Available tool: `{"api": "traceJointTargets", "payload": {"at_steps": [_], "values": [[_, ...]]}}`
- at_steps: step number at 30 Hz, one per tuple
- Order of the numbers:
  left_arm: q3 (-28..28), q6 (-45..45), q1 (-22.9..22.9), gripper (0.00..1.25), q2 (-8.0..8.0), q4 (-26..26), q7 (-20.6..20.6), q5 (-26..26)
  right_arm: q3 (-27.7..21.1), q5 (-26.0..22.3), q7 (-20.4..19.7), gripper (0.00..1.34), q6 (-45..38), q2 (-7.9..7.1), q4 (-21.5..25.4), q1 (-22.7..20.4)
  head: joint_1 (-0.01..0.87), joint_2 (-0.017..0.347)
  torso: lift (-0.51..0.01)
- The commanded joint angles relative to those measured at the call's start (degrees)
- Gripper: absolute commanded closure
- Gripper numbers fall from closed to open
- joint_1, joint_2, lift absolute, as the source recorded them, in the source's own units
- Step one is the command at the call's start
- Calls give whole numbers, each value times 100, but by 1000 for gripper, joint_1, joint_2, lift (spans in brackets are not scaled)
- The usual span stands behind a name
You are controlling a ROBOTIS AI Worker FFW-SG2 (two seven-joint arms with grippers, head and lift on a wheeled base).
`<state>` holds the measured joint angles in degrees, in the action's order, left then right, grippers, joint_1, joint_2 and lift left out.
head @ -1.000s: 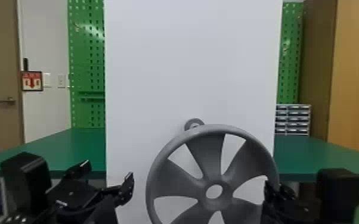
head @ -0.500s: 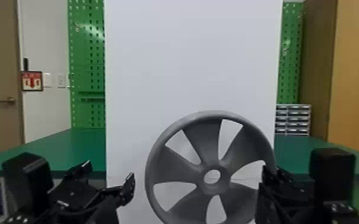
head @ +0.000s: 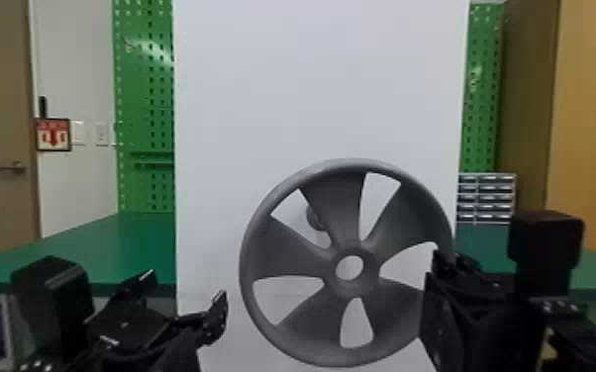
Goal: Hold the wheel and insert it
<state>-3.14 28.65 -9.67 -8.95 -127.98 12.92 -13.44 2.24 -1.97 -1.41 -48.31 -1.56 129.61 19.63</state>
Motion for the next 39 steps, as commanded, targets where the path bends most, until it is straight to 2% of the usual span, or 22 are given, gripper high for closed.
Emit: {"api": "traceJointTargets", "payload": {"at_steps": [1, 15, 39], "values": [[-11, 0, 0, 101, 7, 10, 0, 0, -48, 21, 0, 1064, -47, 15, -50, 156, 97, 15, -442], [-29, 0, -17, 101, -2, 45, 0, -9, -57, 30, 0, 1064, -266, 94, -76, 384, 97, 15, -442], [-47, 0, 9, 101, -2, 54, 0, -9, 31, -155, 0, 1064, -319, 103, -234, 823, 97, 15, -442]]}}
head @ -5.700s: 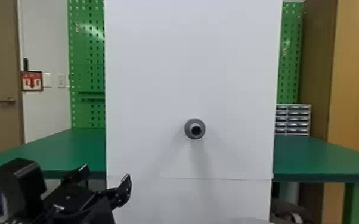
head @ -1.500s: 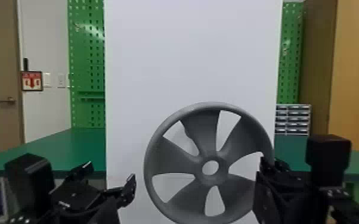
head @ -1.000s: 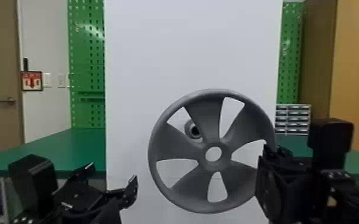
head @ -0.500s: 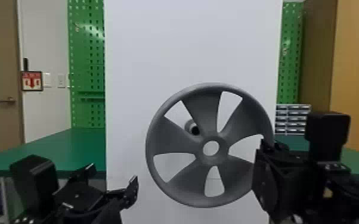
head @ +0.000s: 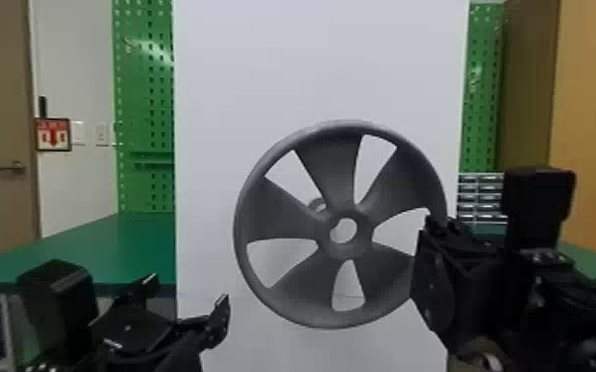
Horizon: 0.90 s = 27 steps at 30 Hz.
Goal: Hold the wheel and insert it
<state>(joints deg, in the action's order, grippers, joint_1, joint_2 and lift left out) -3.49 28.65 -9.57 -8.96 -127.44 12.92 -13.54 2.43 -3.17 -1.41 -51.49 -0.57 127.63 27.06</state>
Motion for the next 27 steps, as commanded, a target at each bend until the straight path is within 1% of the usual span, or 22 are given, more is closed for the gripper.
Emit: {"api": "traceJointTargets", "payload": {"at_steps": [1, 11, 27], "values": [[-11, 0, -1, 101, 0, 0, 0, 0, 21, -34, 0, 1064, -2, 13, -46, 88, 97, 15, -442], [-11, 0, 16, 101, 0, 0, -18, -9, 117, -43, 0, 1064, 7, 49, -204, 291, 97, 15, -442], [-2, 0, 25, 101, 0, 9, -18, -9, 161, -43, 0, 1064, 42, 62, -336, 343, 97, 15, -442]]}}
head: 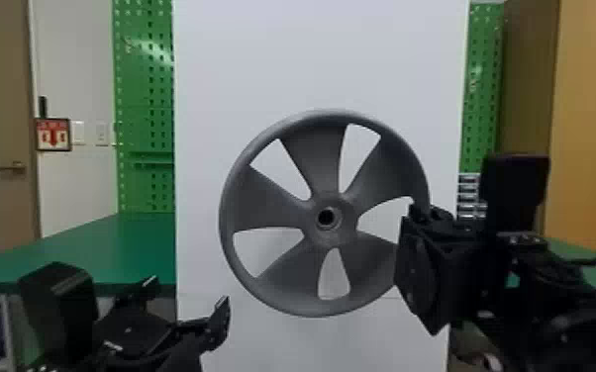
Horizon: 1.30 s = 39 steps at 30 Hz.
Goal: Hold the wheel and insert it
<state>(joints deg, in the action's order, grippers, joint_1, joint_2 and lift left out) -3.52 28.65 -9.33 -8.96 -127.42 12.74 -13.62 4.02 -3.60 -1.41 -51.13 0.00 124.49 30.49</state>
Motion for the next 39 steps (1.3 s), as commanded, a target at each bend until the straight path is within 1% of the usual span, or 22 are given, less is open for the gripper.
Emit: {"api": "traceJointTargets", "payload": {"at_steps": [1, 23, 39], "values": [[0, 0, 1, 101, 0, 6, 0, 0, 2, 0, 0, 1064, 6, 5, -30, 0, 97, 15, -442], [-17, 0, -7, 101, 0, 24, 0, 0, 55, 9, 0, 1064, 129, 5, -312, 194, 97, 15, -442], [-17, 0, -7, 101, 0, 59, 0, -26, -33, 44, 0, 1064, 252, -18, -716, 413, 97, 15, -442]]}}
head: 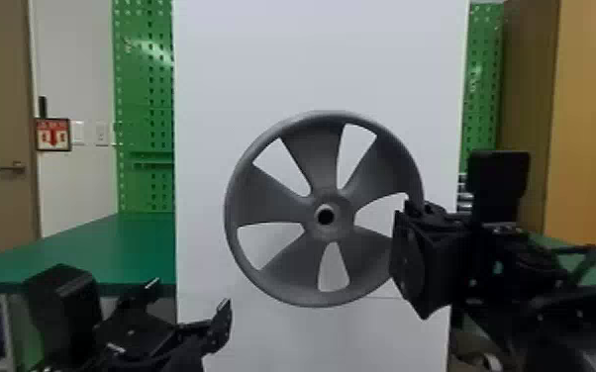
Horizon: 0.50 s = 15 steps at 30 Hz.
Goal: Hold the wheel and insert it
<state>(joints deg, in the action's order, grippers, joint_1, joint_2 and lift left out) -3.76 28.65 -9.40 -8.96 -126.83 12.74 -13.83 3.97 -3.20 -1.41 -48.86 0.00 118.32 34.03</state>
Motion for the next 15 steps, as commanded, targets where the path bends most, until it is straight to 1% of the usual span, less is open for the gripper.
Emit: {"api": "traceJointTargets", "payload": {"at_steps": [1, 9, 15], "values": [[16, 0, 0, 101, 0, 1, 0, -6, -37, 4, 0, 1064, 35, -17, -116, 78, 97, 15, -442], [16, 0, 9, 101, 0, 1, 0, -6, -98, -14, 0, 1064, 79, -52, -406, 201, 97, 15, -442], [24, -9, 9, 101, 0, 1, 0, -15, -81, -5, 0, 1064, 140, -52, -512, 245, 97, 15, -442]]}}
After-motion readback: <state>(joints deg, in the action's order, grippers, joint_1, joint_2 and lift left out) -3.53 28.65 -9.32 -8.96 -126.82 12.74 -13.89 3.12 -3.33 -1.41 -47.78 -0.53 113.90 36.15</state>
